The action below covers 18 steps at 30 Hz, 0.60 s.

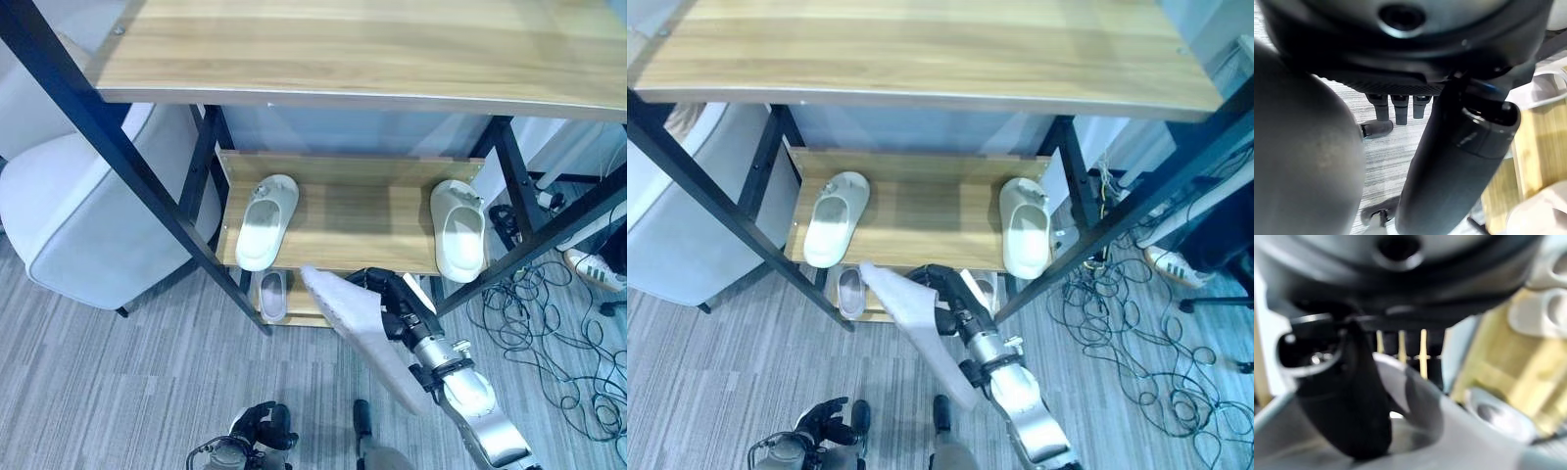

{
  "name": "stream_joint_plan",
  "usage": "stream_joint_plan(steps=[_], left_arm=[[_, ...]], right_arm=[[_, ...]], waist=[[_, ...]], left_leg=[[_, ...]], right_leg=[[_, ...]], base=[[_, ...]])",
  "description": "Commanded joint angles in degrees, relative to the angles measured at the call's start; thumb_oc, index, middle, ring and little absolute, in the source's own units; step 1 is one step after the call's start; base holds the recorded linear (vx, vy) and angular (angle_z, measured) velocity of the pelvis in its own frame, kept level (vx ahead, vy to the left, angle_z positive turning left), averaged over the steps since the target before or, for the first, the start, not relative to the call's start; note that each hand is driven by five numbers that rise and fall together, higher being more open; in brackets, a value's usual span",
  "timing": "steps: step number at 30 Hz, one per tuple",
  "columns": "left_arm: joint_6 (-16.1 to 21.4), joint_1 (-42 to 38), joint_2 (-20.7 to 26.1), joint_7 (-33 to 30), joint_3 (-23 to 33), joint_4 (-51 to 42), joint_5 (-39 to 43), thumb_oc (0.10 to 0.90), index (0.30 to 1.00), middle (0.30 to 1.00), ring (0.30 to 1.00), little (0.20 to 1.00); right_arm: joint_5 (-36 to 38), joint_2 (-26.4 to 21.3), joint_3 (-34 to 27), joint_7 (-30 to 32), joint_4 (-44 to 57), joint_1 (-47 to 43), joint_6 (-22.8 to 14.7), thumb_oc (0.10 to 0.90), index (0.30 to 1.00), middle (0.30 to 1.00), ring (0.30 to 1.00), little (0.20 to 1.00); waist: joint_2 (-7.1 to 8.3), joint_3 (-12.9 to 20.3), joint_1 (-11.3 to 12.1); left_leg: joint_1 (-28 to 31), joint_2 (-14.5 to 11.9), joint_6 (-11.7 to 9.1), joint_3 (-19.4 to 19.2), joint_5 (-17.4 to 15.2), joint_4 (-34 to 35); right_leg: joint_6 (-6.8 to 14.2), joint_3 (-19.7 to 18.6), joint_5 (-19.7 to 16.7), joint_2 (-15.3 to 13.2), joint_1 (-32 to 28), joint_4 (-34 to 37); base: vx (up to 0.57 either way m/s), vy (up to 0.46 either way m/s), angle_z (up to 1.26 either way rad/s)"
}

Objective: Arrange the slippers neatly on the shoe rack.

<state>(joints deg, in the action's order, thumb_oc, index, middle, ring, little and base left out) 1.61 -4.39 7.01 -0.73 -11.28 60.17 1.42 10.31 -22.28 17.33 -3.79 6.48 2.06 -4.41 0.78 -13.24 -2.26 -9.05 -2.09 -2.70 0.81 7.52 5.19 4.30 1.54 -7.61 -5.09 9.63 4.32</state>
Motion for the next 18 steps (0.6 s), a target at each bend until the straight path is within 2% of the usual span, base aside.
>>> stream_joint_plan(steps=[1, 2, 4, 6, 7, 8, 9, 10, 16, 17, 18], left_arm=[[1.94, -3.52, 0.47, 0.09, -1.39, 1.19, -0.97, 0.800, 0.900, 0.900, 0.900, 0.900], [2.08, -4.49, 1.01, -0.17, -1.35, -0.19, -0.69, 0.800, 0.900, 0.900, 0.900, 0.900], [2.08, -4.68, 1.27, -0.23, -1.30, -1.14, -0.54, 0.800, 0.900, 0.900, 0.900, 0.900], [2.13, -4.52, 1.96, -0.21, -0.98, -4.35, 0.17, 0.800, 0.900, 0.900, 0.900, 0.900], [2.17, -4.21, 2.57, -0.31, -0.57, -7.50, 0.91, 0.800, 0.900, 0.900, 0.900, 0.900], [2.15, -4.22, 2.58, -0.31, -0.55, -7.51, 0.91, 0.800, 0.900, 0.900, 0.900, 0.900], [2.11, -4.06, 3.22, -0.31, -0.43, -11.42, 1.53, 0.800, 0.900, 0.900, 0.900, 0.900], [2.07, -4.05, 3.23, -0.31, -0.43, -11.46, 1.53, 0.800, 0.900, 0.900, 0.900, 0.900], [2.04, -5.40, 7.48, -0.15, -3.09, -23.76, 1.37, 0.800, 0.900, 0.900, 0.900, 0.900], [1.95, -6.22, 8.40, -0.20, -3.76, -26.10, 1.41, 0.800, 0.900, 0.900, 0.900, 0.900], [1.88, -6.48, 8.78, -0.23, -4.16, -27.56, 1.63, 0.800, 0.900, 0.900, 0.900, 0.900]], right_arm=[[0.01, -0.62, -1.86, -0.94, 6.17, -7.62, -5.96, 0.400, 0.300, 0.300, 0.300, 0.300], [-1.87, -1.01, -0.73, 0.07, 3.01, -10.18, -6.15, 0.400, 0.300, 0.300, 0.300, 0.300], [-2.88, -1.27, -0.54, 0.59, 1.54, -11.18, -6.17, 0.400, 0.300, 0.300, 0.300, 0.300], [-4.95, -2.07, -0.39, 2.28, -1.30, -13.78, -6.42, 0.400, 0.300, 0.300, 0.300, 0.300], [-7.00, -2.80, -0.67, 4.00, -3.63, -16.41, -6.47, 0.400, 0.300, 0.300, 0.300, 0.300], [-7.01, -2.79, -0.65, 4.01, -3.67, -16.46, -6.49, 0.400, 0.300, 0.300, 0.300, 0.300], [-9.14, -3.87, -1.15, 6.29, -5.15, -19.35, -6.38, 0.400, 0.300, 0.300, 0.300, 0.300], [-9.15, -3.86, -1.14, 6.30, -5.16, -19.38, -6.38, 0.400, 0.300, 0.300, 0.300, 0.300], [-14.38, -9.62, -2.64, 13.81, -7.36, -29.91, -7.42, 0.400, 0.300, 0.300, 0.300, 0.300], [-15.23, -10.77, -2.39, 15.11, -7.92, -32.94, -7.56, 0.400, 0.300, 0.300, 0.300, 0.300], [-15.61, -11.34, -2.89, 16.21, -7.58, -33.77, -7.56, 0.400, 0.300, 0.300, 0.300, 0.300]], waist=[[1.27, -5.00, 1.57], [1.54, -6.86, 1.88], [1.48, -7.47, 2.02], [1.20, -8.77, 2.47], [0.78, -9.75, 2.72], [0.76, -9.56, 2.67], [0.15, -11.16, 2.90], [0.11, -11.02, 2.87], [-2.44, -15.29, 3.05], [-3.07, -16.38, 3.19], [-3.32, -16.53, 3.09]], left_leg=[[-1.94, -0.79, 0.40, 1.60, -4.24, -4.12], [-6.54, -0.45, 0.35, 2.61, -5.35, -9.56], [-8.48, -0.20, 0.34, 3.06, -5.84, -11.67], [-12.55, 0.21, 0.33, 3.67, -6.90, -16.00], [-16.42, 0.22, 0.56, 4.01, -7.74, -20.19], [-16.80, 0.23, 0.57, 4.06, -7.85, -20.47], [-20.60, 0.29, 1.02, 4.41, -8.59, -24.47], [-20.90, 0.30, 1.02, 4.46, -8.69, -24.70], [-35.88, 0.00, 2.25, 5.65, -11.70, -43.82], [-38.55, 0.16, 2.46, 5.86, -14.59, -49.27], [-41.03, -0.06, 2.62, 5.99, -15.49, -52.82]], right_leg=[[-0.42, 0.79, 0.64, -1.20, 4.03, -8.97], [-0.69, 1.26, 1.18, -1.88, 6.73, -11.75], [-0.79, 1.45, 1.41, -2.11, 8.04, -13.02], [-1.03, 1.72, 1.87, -2.41, 11.19, -16.35], [-1.31, 2.02, 2.80, -2.44, 14.27, -19.99], [-1.31, 2.05, 2.85, -2.44, 14.56, -20.14], [-1.63, 2.32, 3.59, -2.59, 17.84, -23.85], [-1.63, 2.35, 3.65, -2.59, 18.07, -23.99], [-2.89, 2.51, 7.87, -2.73, 31.86, -42.09], [-2.60, 2.18, 10.75, -2.49, 34.91, -47.80], [-2.72, 2.08, 11.57, -2.65, 37.22, -50.51]], base=[[-0.22, -0.072, 0.11], [-0.16, -0.059, 0.11], [-0.10, -0.050, 0.31], [-0.12, -0.062, 0.32], [-0.09, -0.046, 0.16], [-0.12, -0.015, 0.23], [-0.07, 0.006, 0.22], [-0.11, 0.008, 0.19], [-0.07, 0.031, 0.15], [0.03, 0.062, 0.05], [0.06, 0.071, 0.02]])
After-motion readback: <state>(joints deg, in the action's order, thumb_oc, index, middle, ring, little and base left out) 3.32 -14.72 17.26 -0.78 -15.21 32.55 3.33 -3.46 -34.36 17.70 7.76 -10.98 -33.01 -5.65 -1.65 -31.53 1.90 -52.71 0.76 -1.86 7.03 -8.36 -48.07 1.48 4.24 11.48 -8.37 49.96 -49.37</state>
